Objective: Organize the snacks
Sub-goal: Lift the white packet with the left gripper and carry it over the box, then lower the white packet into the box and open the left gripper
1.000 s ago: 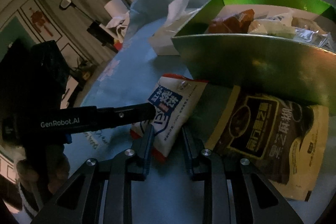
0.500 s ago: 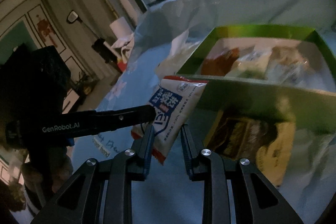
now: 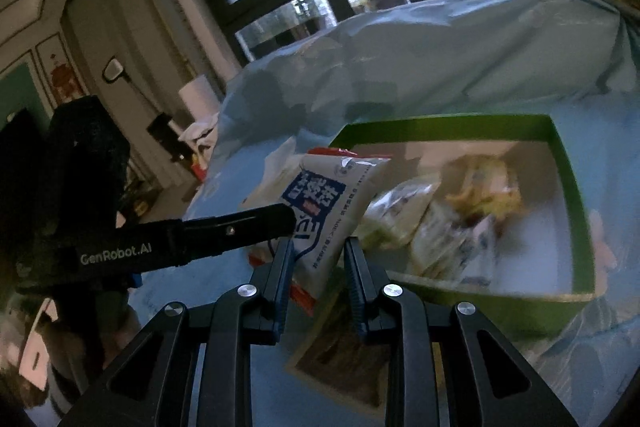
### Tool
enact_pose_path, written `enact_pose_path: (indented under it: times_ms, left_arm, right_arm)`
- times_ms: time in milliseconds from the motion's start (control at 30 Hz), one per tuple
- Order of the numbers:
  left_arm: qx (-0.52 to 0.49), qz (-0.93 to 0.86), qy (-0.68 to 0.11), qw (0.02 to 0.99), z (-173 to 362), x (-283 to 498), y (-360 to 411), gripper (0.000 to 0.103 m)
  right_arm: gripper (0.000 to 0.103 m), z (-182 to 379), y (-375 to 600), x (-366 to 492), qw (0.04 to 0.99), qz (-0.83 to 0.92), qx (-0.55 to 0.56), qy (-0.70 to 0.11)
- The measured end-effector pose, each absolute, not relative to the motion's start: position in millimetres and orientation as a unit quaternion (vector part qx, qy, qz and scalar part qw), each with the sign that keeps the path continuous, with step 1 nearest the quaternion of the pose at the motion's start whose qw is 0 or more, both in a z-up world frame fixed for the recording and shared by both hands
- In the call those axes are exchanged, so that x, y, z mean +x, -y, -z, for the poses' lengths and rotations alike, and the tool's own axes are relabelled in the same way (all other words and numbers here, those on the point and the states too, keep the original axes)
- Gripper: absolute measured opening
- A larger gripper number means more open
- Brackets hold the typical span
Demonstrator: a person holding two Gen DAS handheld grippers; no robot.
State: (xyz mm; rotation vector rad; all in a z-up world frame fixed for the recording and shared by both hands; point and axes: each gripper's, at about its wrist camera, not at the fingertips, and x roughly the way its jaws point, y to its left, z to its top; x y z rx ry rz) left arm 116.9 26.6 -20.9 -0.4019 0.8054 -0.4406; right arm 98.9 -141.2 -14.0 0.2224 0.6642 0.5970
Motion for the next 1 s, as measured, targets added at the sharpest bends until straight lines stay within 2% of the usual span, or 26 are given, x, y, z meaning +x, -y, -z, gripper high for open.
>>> enact_pose_path:
  times_ms: [500,1000]
  left_arm:
    - [-0.225,0.218,-0.391,0.865,42,180,-22,0.026]
    - [-0.23,0.204,-0.407,0.86,55,189,-24,0.027]
  right_arm:
    - [0.028,21,141,157,0.905,-0.251,0.073,-0.337]
    - [0.028,36,136,171,0.899,-0.246,0.066,-0.357]
